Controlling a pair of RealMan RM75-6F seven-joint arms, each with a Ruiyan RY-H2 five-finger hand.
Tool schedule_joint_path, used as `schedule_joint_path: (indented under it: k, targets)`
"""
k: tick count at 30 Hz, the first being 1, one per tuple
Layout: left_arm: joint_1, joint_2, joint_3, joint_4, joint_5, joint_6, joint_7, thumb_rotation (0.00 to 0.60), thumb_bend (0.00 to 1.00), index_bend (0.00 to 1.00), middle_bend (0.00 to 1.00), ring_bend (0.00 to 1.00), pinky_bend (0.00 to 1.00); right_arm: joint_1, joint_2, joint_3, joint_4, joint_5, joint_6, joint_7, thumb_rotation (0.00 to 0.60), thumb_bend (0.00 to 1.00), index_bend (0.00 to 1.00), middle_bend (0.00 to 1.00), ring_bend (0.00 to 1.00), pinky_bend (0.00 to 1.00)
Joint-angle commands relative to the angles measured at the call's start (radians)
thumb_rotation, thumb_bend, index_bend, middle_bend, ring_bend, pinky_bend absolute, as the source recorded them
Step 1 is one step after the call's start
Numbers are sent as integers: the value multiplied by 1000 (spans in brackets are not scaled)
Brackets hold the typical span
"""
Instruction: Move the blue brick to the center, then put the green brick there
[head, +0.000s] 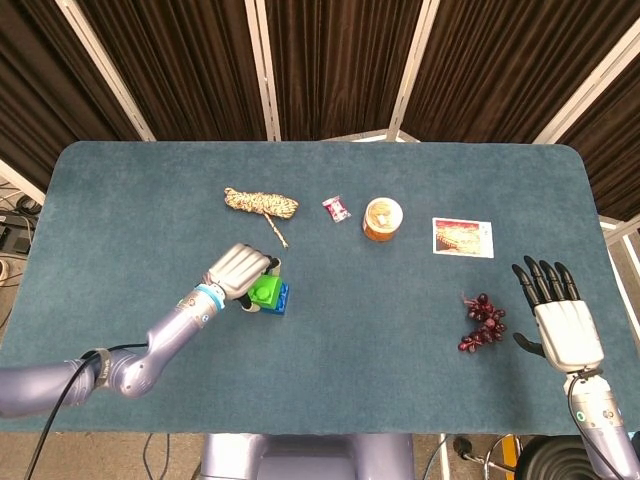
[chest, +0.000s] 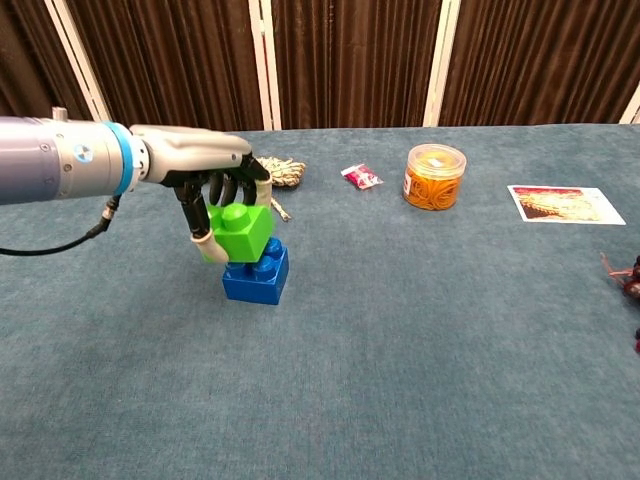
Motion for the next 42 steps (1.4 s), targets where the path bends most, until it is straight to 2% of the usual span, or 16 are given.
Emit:
schedule_joint_path:
  k: [1, 9, 35, 37, 39, 41, 42]
  targets:
    - [-16, -11, 15, 11, -24, 7, 12, 600, 8, 432, 441, 418, 382, -1, 1, 2, -1, 0, -3, 1, 600, 0, 0, 0, 0, 0]
    - [-47, -50, 38, 49, -59, 27, 30, 600, 8, 432, 437, 415, 382, -2, 3, 8, -3, -5, -11, 6, 600, 0, 0, 0, 0, 0]
    - [-88, -125, 83, 121, -55, 34, 27, 600, 9, 432, 436, 413, 358, -10, 7, 23, 0, -7, -23, 13, 600, 0, 0, 0, 0, 0]
    - [-88, -124, 85, 119, -49, 38, 27, 600, 8, 394, 390, 370, 330, -11, 7, 24, -1, -9, -21, 15, 600, 0, 0, 0, 0, 0]
    - [-88, -119, 86, 112, -48, 37, 24, 600, 5, 170, 164, 145, 178, -11, 8, 24, -1, -11, -20, 17, 600, 0, 0, 0, 0, 0]
    - [-87, -109, 85, 99, -50, 30, 13, 600, 2, 16, 14, 7, 39, -12, 9, 25, -1, -11, -20, 18, 600, 0, 0, 0, 0, 0]
    - [-86, -101, 83, 91, -48, 30, 8, 600, 0, 0, 0, 0, 7, -13, 9, 25, -1, -12, -20, 19, 600, 0, 0, 0, 0, 0]
